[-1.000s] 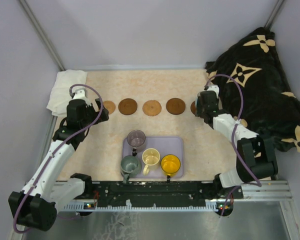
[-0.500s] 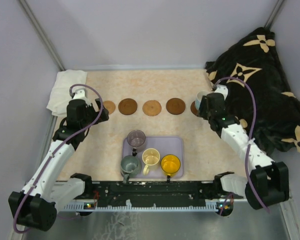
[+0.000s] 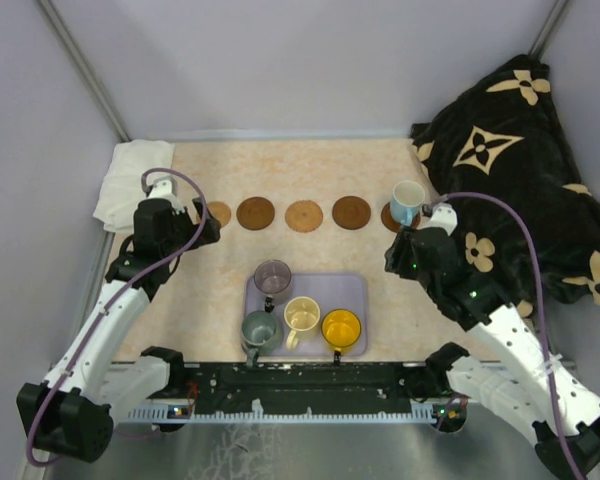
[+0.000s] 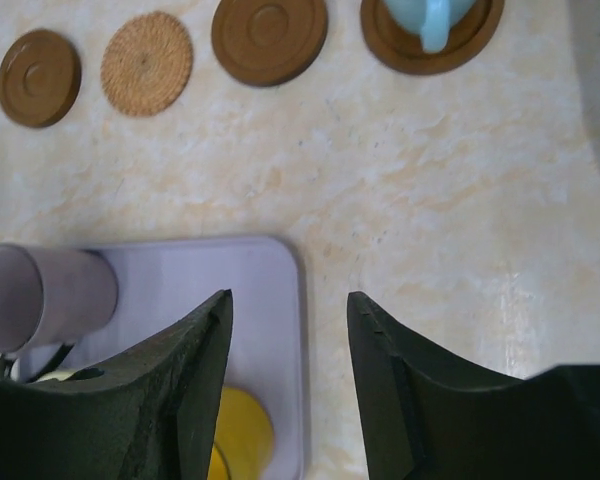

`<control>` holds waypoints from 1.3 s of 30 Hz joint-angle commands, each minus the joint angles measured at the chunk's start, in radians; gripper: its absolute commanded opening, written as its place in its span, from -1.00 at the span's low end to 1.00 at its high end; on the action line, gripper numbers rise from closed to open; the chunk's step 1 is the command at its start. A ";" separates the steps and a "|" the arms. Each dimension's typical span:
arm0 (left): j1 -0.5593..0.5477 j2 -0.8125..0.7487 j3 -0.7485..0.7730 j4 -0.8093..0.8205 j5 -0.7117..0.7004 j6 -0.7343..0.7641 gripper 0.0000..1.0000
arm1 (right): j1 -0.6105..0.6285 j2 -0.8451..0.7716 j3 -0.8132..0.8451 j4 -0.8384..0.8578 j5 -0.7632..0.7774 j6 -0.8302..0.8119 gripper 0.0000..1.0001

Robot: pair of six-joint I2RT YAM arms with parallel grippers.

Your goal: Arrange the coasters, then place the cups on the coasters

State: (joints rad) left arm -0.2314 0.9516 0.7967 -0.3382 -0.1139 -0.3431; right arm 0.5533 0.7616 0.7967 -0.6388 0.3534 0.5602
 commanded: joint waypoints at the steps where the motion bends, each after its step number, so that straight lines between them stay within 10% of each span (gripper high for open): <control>1: -0.032 -0.003 0.017 -0.003 0.031 -0.004 0.99 | 0.110 -0.090 -0.001 -0.167 0.022 0.151 -0.01; 19: -0.185 -0.029 0.035 -0.070 -0.073 -0.021 0.99 | 0.964 0.268 0.128 -0.466 0.263 0.622 0.10; 39: -0.190 -0.055 0.012 -0.085 0.005 0.007 0.99 | 1.091 0.481 0.181 -0.355 0.100 0.773 -0.01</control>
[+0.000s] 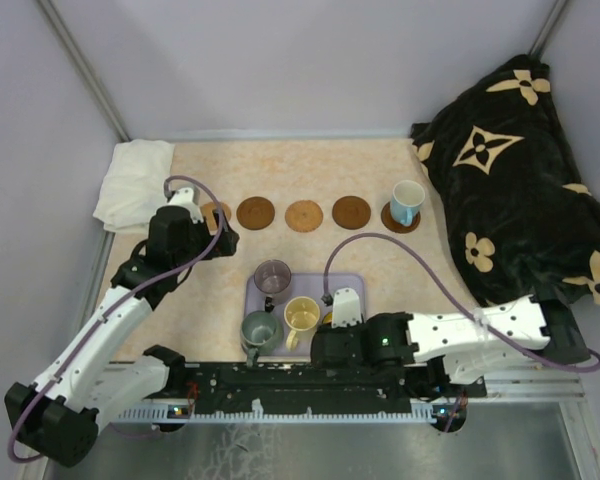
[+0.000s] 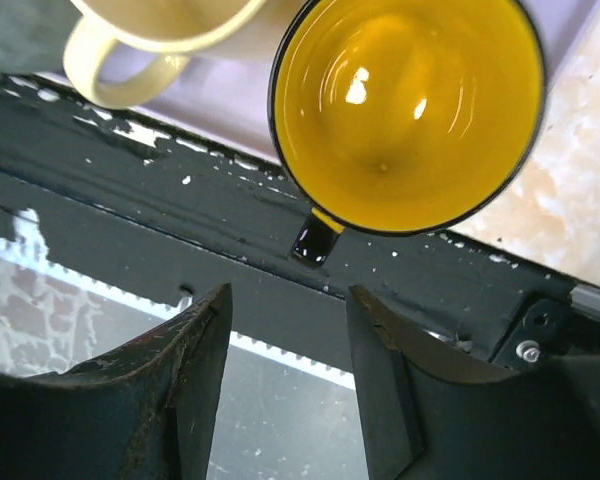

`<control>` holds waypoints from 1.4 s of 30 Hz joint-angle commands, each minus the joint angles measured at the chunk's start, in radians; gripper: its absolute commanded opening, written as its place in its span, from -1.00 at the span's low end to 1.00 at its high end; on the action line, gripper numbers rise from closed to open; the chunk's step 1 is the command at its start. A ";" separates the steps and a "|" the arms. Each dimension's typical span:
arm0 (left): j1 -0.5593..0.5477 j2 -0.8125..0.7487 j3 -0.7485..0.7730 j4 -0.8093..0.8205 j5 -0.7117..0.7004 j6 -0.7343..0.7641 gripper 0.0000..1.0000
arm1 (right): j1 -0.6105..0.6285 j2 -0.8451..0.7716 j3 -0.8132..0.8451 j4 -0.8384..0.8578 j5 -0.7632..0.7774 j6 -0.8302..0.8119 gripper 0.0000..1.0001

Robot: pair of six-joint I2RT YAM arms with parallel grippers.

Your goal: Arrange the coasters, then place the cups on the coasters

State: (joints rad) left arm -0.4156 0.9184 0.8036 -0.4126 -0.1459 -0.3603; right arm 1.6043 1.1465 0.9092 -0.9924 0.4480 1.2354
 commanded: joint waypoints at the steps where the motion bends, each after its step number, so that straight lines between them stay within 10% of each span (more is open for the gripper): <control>1: -0.006 -0.023 0.007 -0.014 0.041 0.028 0.99 | 0.048 0.128 0.092 -0.016 0.011 0.116 -0.02; 18: -0.006 -0.024 0.003 0.011 0.093 0.073 0.99 | 0.155 0.425 0.313 -0.409 0.145 0.508 -0.08; 42: -0.005 0.004 -0.002 0.014 0.107 0.066 0.99 | 0.050 0.288 0.086 -0.143 0.228 0.377 0.07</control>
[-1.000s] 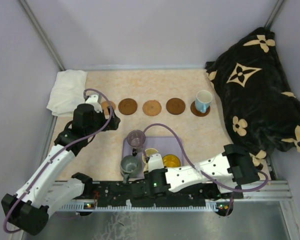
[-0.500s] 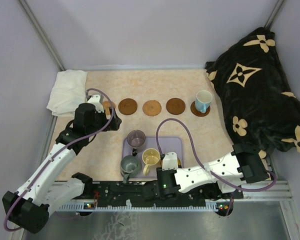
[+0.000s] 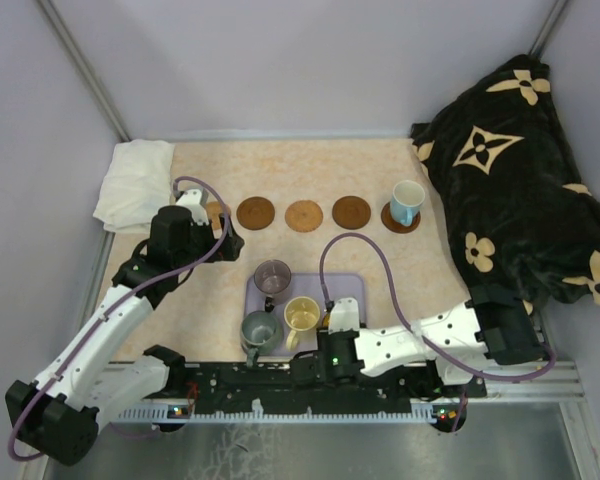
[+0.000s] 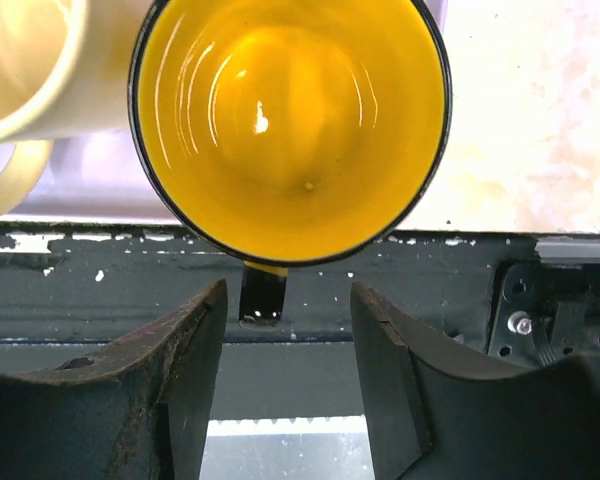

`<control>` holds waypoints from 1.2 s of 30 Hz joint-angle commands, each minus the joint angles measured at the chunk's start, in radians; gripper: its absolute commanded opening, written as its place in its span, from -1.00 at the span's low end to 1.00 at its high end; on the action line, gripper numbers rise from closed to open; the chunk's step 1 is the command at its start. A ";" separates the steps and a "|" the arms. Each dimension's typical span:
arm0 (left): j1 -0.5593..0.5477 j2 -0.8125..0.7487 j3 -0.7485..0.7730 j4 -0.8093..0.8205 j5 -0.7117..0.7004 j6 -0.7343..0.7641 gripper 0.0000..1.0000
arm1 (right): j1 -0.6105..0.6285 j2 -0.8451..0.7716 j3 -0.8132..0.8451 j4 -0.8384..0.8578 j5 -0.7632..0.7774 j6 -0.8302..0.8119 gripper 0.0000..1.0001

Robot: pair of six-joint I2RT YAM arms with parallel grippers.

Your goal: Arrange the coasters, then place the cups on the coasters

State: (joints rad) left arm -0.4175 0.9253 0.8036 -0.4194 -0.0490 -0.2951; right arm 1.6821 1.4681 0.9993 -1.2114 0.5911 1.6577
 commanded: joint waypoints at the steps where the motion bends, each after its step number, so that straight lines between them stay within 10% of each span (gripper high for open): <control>1: -0.004 -0.003 -0.002 0.020 0.009 0.001 0.99 | -0.035 -0.033 -0.006 0.091 0.084 -0.061 0.07; 13: -0.004 0.009 -0.007 0.027 0.010 -0.007 0.99 | -0.079 -0.035 -0.053 0.139 0.067 -0.095 -0.19; 24: -0.004 0.013 -0.008 0.027 0.002 -0.010 0.99 | -0.088 0.027 -0.025 0.085 0.064 -0.086 -0.98; 36: -0.004 0.014 -0.005 0.023 -0.009 -0.007 0.99 | -0.072 0.040 0.016 -0.008 0.130 -0.020 -1.00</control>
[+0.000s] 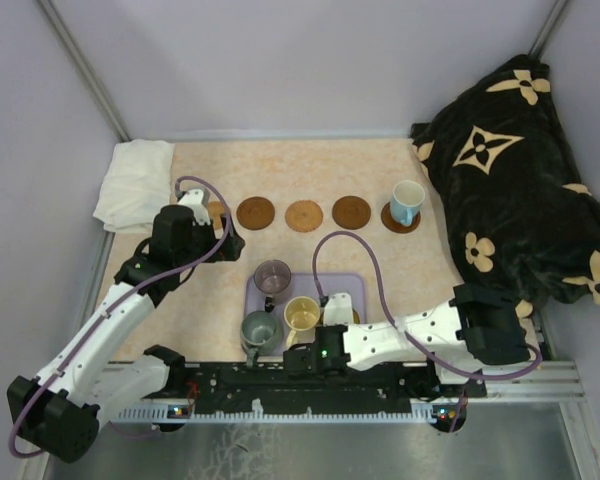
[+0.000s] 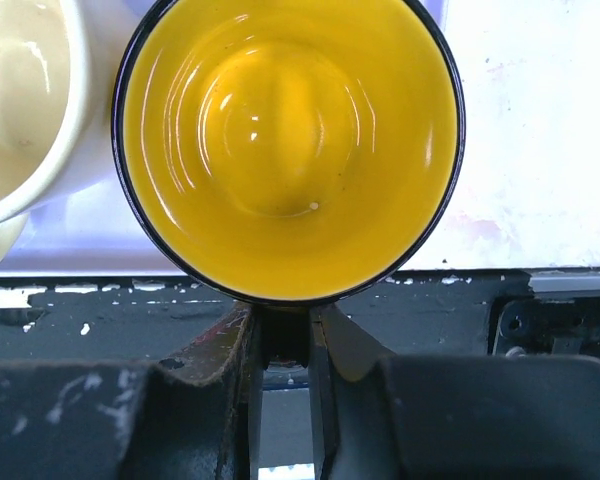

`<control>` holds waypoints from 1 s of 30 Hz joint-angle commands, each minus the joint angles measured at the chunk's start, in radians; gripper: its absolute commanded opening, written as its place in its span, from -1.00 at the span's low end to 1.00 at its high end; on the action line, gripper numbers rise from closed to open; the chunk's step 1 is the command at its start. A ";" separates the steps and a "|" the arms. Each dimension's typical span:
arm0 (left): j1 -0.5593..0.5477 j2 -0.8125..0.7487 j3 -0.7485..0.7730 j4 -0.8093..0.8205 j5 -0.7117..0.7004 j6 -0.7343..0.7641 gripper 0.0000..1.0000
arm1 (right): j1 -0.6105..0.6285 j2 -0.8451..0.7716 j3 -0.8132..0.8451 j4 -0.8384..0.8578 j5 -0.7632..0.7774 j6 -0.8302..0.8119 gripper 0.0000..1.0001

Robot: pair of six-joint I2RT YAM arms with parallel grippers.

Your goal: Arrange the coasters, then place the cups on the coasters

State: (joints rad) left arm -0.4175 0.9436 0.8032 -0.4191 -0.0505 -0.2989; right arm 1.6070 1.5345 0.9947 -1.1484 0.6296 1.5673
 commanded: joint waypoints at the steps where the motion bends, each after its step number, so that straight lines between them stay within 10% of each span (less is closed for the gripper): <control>1: -0.004 -0.004 -0.005 0.023 -0.007 -0.004 0.99 | 0.005 -0.037 0.021 -0.080 0.102 0.081 -1.00; 19: -0.004 0.020 0.000 0.035 -0.006 -0.008 0.99 | -0.057 -0.186 0.041 -0.281 0.418 0.154 -1.00; 26: -0.003 0.027 0.003 0.046 -0.019 -0.016 0.99 | -0.303 -0.374 -0.039 0.306 0.525 -0.672 -1.00; 30: -0.003 0.021 0.001 0.055 -0.035 -0.030 0.99 | -0.536 -0.536 -0.178 0.842 0.247 -1.109 -1.00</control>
State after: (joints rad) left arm -0.4175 0.9707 0.8032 -0.4023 -0.0628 -0.3103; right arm 1.2469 1.1435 0.8948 -0.8837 0.9546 1.0019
